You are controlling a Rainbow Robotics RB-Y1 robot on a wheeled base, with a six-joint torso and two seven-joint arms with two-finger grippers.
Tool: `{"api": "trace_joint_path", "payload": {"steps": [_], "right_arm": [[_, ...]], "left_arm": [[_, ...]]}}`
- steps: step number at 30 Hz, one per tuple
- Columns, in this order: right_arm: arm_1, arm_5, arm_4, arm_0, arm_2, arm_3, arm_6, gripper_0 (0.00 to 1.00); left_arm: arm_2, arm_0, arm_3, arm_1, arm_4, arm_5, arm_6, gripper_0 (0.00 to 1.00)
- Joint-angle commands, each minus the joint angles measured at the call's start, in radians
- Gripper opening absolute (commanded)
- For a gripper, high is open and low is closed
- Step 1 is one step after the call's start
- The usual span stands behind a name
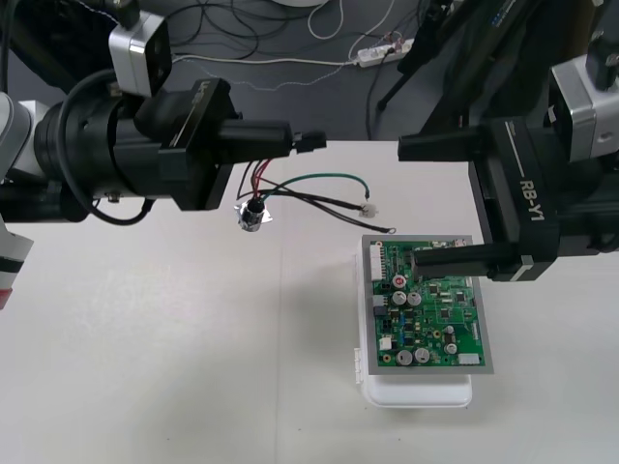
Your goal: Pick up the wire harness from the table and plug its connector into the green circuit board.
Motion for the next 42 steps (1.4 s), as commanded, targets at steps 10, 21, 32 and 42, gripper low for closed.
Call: {"api": "trace_joint_path", "payload": {"steps": [10,21,32,42], "right_arm": [[-0.083,-0.318,0.255,-0.019,-0.094,0.027,0.035,1.0],[-0.083,-0.391,0.484,-0.017,-0.108,0.025,0.054,1.0],[-0.1,-0.391,0.709,0.026,-0.079,0.027,0.111,1.0],[-0.108,-0.391,0.894,0.074,-0.051,0.027,0.3,1.0]], "left_arm": [[0.098,0.17,0.092,0.015,0.031,-0.249,-0.184,0.0],[0.098,0.24,0.228,0.005,0.021,-0.277,-0.432,0.0],[0.091,0.26,0.385,-0.011,-0.068,-0.277,-0.673,0.0],[-0.018,0.227,0.494,-0.037,-0.068,-0.277,-0.748,0.0]]}}
